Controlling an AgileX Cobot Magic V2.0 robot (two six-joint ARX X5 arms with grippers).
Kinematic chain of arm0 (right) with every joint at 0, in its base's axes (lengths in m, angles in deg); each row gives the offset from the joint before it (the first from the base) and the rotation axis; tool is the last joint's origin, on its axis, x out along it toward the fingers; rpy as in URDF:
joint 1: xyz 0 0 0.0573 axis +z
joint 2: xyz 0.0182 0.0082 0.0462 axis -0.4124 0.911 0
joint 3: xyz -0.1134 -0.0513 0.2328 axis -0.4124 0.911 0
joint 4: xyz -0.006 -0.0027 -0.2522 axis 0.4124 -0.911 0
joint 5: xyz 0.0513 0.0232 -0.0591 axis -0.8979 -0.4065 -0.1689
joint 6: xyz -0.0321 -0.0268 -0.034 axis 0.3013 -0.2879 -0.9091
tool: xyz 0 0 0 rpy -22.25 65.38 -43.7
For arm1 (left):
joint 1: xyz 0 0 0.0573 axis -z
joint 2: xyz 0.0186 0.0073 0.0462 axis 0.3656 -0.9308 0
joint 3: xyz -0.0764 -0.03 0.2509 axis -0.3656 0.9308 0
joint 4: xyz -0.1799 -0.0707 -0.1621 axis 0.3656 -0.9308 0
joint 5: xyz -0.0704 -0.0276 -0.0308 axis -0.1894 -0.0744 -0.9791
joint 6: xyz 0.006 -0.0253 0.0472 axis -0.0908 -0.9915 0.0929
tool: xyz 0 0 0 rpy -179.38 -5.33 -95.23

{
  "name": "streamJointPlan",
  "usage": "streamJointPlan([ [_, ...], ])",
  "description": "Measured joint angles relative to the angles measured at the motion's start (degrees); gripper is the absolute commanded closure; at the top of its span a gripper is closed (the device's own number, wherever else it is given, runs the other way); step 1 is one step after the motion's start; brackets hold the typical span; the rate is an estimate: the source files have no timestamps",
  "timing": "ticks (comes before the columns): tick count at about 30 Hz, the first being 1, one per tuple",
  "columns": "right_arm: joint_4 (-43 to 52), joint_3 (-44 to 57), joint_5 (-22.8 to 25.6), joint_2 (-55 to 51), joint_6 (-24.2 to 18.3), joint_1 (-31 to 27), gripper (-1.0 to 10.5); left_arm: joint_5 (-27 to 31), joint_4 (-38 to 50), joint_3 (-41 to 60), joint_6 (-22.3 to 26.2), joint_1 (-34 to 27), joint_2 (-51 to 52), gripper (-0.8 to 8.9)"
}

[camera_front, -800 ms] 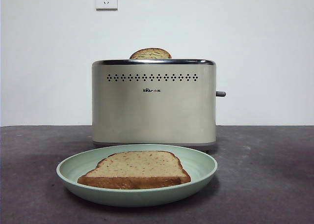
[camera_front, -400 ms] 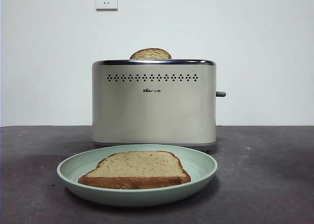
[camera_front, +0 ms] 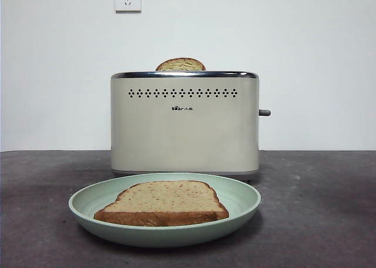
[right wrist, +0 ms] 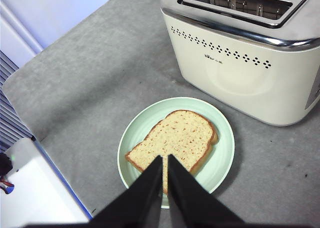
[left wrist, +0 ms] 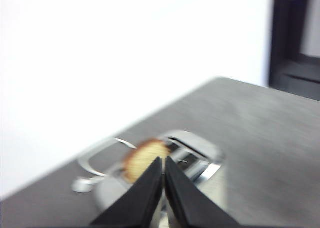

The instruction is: Take the bread from the toaster,put the bread on the plate,put the plate on the table

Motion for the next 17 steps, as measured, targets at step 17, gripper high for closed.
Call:
streamJointPlan([
  [17, 0.0, 0.0, 0.0, 0.0, 0.0, 0.0, 9.4, 15.45, 19.91, 47.21, -4.44, -10.73, 33.53, 8.06],
])
